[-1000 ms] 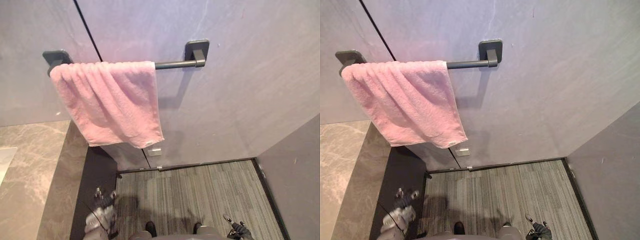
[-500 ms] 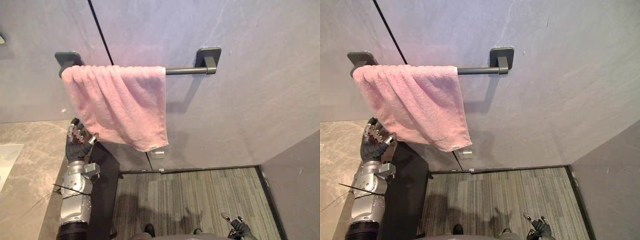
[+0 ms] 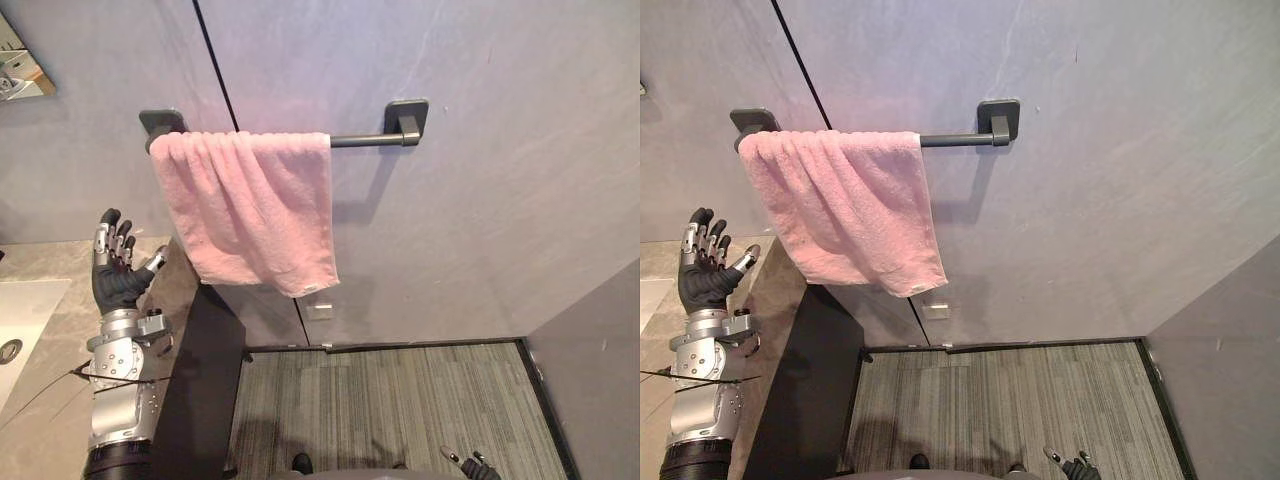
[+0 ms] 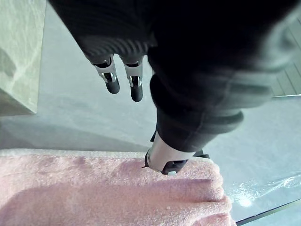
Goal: Organize washtable
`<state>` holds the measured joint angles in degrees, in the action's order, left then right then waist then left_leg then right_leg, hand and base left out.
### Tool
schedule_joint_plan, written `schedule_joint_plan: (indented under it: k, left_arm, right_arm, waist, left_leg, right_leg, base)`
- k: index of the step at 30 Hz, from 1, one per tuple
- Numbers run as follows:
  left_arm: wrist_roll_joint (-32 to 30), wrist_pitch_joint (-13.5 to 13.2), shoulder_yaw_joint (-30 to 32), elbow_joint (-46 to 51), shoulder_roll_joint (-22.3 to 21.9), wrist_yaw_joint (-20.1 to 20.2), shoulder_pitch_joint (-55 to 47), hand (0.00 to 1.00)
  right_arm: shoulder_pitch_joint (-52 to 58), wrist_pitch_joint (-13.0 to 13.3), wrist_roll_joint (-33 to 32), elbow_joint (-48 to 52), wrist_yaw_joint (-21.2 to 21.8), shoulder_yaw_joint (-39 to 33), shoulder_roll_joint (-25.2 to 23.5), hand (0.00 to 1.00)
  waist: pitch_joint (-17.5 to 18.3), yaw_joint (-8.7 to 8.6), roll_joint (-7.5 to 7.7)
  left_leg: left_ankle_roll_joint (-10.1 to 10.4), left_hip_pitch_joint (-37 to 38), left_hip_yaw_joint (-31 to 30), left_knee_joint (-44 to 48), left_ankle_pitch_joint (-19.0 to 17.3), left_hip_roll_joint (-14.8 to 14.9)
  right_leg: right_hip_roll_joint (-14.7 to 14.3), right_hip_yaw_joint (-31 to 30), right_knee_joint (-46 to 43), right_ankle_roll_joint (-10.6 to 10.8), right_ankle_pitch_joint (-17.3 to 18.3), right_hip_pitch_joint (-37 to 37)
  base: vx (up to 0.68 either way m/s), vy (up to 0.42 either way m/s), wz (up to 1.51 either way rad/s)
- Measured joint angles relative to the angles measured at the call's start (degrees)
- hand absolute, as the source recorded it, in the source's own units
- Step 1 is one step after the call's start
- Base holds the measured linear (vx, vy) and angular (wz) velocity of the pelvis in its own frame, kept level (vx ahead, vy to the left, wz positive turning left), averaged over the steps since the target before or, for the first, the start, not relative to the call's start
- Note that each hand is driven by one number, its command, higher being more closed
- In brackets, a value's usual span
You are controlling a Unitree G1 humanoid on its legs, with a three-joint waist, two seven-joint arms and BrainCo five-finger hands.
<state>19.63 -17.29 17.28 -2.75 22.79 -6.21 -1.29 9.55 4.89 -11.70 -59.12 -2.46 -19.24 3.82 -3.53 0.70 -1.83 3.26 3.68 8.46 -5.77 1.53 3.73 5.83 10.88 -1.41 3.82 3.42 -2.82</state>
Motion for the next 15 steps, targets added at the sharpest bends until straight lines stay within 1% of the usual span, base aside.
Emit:
schedule_joint_plan:
  k: [1, 3, 4, 7, 9, 15]
  left_arm:
    - [0.0, 0.0, 0.0, 0.0, 0.7, 0.1, 0.0, 0.0]
    - [0.2, 0.0, 0.2, -0.4, 3.7, 1.1, 0.4, 0.0]
    - [0.8, 0.0, 0.2, -1.5, 5.2, 1.4, 1.0, 0.0]
    - [1.2, 0.5, 0.1, -5.4, 7.7, 1.3, 3.8, 0.0]
    - [1.2, 0.7, 0.0, -7.6, 8.7, 1.3, 5.5, 0.0]
    - [1.4, 0.9, -3.2, -13.9, 12.4, 1.3, 11.6, 0.0]
  right_arm:
    - [0.0, 0.0, 0.0, 0.0, 0.1, 0.0, 0.0, 0.0]
    - [0.0, 0.0, 0.1, 0.0, 0.1, 0.0, 0.0, 0.0]
    - [0.0, 0.0, 0.1, 0.0, 0.2, 0.0, 0.0, 0.0]
    - [-0.3, -0.1, 0.1, 0.0, 0.3, 0.0, 0.1, 0.0]
    - [-0.4, -0.1, 0.0, 0.0, 0.3, 0.0, 0.2, 0.0]
    - [-0.5, -0.2, -0.2, -0.1, 0.3, 0.0, 0.2, 0.0]
  waist:
    - [0.1, 0.01, 0.1]
    - [0.2, 0.04, 0.28]
    - [0.2, 0.06, 0.29]
    - [0.2, 0.16, 0.32]
    - [0.1, 0.16, 0.38]
    - [-0.6, 0.12, 1.09]
  left_leg:
    - [0.0, 0.0, 0.0, 0.0, 0.0, 0.0]
    - [0.0, -0.3, 0.0, 0.0, 0.0, 0.0]
    - [0.0, -0.3, 0.1, 0.0, 0.0, -0.1]
    - [0.0, -0.9, 0.1, 0.2, 0.0, -0.1]
    - [0.0, -1.2, 0.2, 0.3, 0.0, -0.1]
    - [0.0, -2.3, 1.2, 0.3, 0.0, 0.1]
  right_leg:
    - [0.0, 0.0, 0.3, 0.1, -0.1, -0.1]
    - [-0.1, 0.0, 0.9, 0.0, -0.4, -0.1]
    - [-0.1, 0.0, 1.2, 0.0, -0.5, -0.2]
    - [-0.2, 0.0, 1.8, -0.1, -0.7, -0.3]
    - [-0.2, 0.0, 1.9, -0.3, -0.8, 0.0]
    - [-0.5, -0.7, 2.6, -0.6, -1.4, 1.1]
  base:
    - [0.0, 0.0, 0.0]
    - [0.0, 0.0, 0.0]
    - [0.0, 0.0, 0.0]
    - [0.04, -0.003, 0.02]
    - [0.05, -0.005, -0.01]
    - [0.0, -0.004, -0.05]
